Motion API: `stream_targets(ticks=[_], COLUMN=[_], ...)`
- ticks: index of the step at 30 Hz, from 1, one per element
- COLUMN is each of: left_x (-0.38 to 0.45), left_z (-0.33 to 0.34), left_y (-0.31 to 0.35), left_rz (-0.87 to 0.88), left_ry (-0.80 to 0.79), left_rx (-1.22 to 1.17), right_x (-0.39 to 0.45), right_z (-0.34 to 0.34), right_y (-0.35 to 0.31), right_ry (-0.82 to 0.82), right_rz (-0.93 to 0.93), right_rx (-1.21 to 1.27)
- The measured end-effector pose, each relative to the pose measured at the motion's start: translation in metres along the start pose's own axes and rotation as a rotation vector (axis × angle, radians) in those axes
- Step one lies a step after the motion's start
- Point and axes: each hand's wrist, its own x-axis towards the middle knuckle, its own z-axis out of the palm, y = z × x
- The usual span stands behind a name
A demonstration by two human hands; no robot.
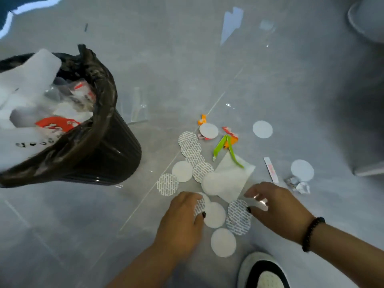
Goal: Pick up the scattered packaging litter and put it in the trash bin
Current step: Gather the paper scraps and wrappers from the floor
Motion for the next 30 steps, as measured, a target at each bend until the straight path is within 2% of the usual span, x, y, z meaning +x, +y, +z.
stream_targets(ticks=[4, 8, 11, 13, 17, 23, 27, 30], left_x=[0.025, 0.036, 0.034, 0.032, 0.035, 0.033, 0.025, 0.012], left_z=[0.013, 0.024, 0.03, 0.032, 0.03, 0.031, 0.023, 0.024], left_y=[0.003, 0.005, 0.004, 0.001, -0.005, -0.004, 0.0, 0.001], left_rz=[0.009, -0.06, -0.047, -0.053, -0.152, -0.163, -0.135, -0.078], left_ry=[0.097, 0.052, 0.027, 0.03, 0.079, 0.105, 0.111, 0.139], left_rx=[0.046, 0.115, 0.222, 0.251, 0.109, 0.105, 0.242, 0.374], right_x=[0.001, 0.003, 0.006, 0.01, 0.014, 0.01, -0.004, -0.018], right_z=[0.035, 0.058, 0.062, 0.061, 0.06, 0.065, 0.061, 0.072], right_y=[0.017, 0.018, 0.018, 0.021, 0.025, 0.027, 0.023, 0.022], right_ry=[0.045, 0.07, 0.046, 0.045, 0.035, 0.03, 0.044, -0.001], right_rz=[0.116, 0.1, 0.075, 0.093, 0.134, 0.113, 0.105, 0.095], right_rx=[0.003, -0.069, -0.164, -0.109, 0.039, 0.111, 0.237, 0.204])
